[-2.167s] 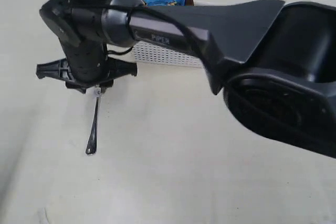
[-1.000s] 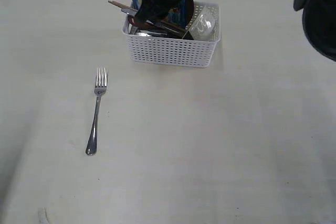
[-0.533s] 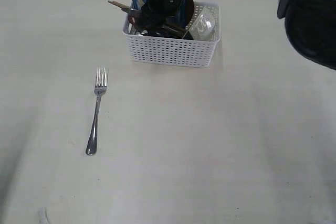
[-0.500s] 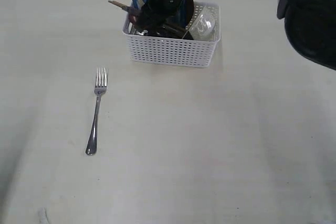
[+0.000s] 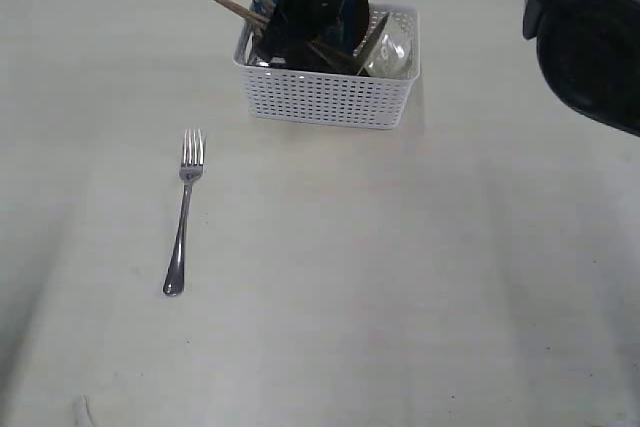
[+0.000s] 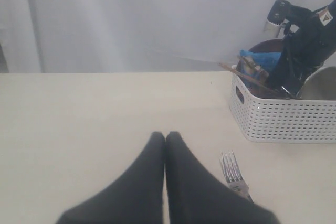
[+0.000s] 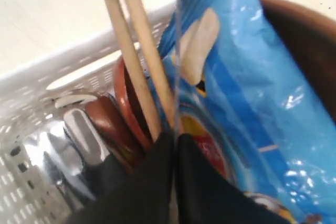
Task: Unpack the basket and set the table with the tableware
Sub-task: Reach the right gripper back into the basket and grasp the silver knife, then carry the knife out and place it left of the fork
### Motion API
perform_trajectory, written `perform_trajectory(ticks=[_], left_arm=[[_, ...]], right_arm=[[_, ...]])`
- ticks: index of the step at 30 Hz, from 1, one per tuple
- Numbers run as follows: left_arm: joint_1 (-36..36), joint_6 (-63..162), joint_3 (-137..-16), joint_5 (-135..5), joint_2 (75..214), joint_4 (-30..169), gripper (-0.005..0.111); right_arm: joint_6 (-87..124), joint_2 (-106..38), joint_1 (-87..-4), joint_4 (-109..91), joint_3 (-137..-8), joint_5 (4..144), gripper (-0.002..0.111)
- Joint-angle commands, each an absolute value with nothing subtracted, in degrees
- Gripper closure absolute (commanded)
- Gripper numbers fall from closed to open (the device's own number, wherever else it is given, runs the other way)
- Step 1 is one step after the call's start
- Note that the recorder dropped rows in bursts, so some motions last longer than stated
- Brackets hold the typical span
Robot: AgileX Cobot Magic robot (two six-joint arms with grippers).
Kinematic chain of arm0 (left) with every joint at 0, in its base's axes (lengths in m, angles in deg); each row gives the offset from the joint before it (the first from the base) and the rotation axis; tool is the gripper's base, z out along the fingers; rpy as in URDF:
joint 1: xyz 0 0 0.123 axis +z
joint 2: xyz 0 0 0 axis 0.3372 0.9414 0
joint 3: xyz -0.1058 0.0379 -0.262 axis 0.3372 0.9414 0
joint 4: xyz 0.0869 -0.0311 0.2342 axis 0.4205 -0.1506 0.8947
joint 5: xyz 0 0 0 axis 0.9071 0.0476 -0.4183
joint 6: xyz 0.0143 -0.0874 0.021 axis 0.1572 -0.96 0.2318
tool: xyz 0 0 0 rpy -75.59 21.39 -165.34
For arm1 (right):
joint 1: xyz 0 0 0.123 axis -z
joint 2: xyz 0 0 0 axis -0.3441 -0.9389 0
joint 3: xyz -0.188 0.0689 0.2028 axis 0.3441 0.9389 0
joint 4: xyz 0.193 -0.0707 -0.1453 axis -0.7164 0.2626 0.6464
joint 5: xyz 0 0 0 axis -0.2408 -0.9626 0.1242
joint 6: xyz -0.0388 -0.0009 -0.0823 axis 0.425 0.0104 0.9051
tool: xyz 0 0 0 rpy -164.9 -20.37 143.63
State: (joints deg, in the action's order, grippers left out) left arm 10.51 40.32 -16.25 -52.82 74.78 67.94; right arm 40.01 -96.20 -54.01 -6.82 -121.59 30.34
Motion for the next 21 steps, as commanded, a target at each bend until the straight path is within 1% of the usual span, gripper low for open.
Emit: perform_trajectory(ticks=[1,6,13,16,21], left_arm=[[10.4,40.3,-16.1,-53.2,74.6,67.7,0.107],[10.4,40.3,-16.1,-53.2,74.6,67.7,0.107],[10.4,40.3,-16.1,-53.2,74.6,67.7,0.107],[10.4,40.3,-16.1,-53.2,74.6,67.7,0.107],[10.4,40.3,-16.1,-53.2,74.6,68.0,0.107]], right_arm=[[40.0,-92.8,-53.6,-7.0,-121.6,29.6,0.109],[40.0,-90.3,-53.6,-7.7,-121.6,28.5,0.109],[38.4,-85.3,-54.9,-13.2,-121.6,22.8,0.109],[33.9,-81.4,-55.9,-23.4,-121.6,21.6,0.109],[33.1,-79.6,-56.2,-40.5,-121.6,19.9,0.109]])
